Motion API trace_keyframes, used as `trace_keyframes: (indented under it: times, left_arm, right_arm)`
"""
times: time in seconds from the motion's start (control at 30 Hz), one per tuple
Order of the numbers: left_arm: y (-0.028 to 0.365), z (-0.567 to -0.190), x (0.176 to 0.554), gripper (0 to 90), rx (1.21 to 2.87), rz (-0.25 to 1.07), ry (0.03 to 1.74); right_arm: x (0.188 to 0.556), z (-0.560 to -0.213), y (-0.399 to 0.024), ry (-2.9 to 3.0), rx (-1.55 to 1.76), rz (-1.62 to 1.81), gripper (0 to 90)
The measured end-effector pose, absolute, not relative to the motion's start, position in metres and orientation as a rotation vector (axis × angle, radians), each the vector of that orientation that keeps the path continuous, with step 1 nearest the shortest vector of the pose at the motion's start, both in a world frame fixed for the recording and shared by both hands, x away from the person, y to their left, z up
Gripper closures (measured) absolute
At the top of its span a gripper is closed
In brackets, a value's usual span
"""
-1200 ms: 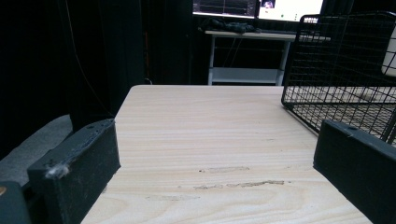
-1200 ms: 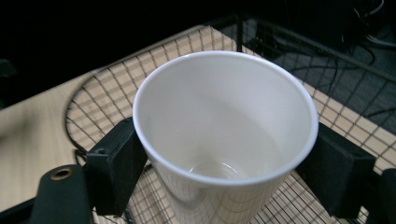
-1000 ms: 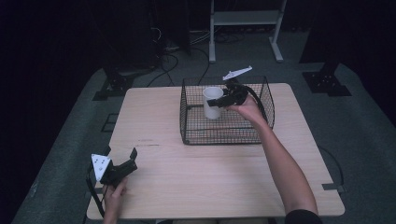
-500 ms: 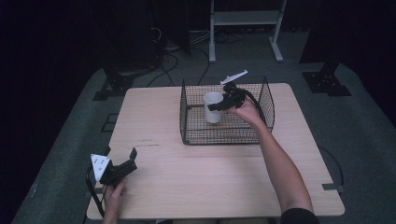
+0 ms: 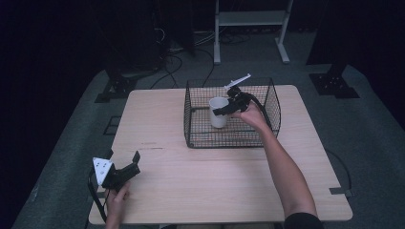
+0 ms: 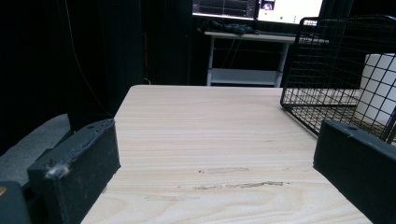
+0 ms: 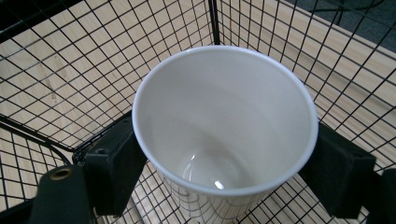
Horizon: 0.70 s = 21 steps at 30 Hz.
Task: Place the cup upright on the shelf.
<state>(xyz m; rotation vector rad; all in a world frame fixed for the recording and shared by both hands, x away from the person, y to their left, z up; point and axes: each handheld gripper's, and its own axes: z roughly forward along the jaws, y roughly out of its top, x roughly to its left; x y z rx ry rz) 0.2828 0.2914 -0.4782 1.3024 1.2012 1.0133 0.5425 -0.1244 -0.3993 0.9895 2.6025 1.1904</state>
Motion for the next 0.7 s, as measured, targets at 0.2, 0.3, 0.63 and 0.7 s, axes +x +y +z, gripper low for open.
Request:
trace_keyframes:
  times: [0.2,0.3,0.63,0.7]
  left_arm:
    - [0.2914,-0.4781,0.2827,0.0,1.303,1.013,1.201]
    - [0.2914,-0.4781,0.2825,0.0,1.303,1.013,1.201]
    - [0.2911,-0.4781,0.2824,0.0,1.304,1.014,1.2]
    - [0.2911,-0.4781,0.2824,0.0,1.304,1.014,1.2]
  right_arm:
    - [0.542,-0.4019,-0.1224,2.602,0.993,1.155,19.6]
    - [0.5411,-0.4024,-0.1216,2.61,0.983,1.145,19.5]
    - [0.5372,-0.4011,-0.1236,2.628,0.974,1.132,18.6]
    - [0.5366,-0.4008,-0.1236,2.629,0.974,1.133,18.6]
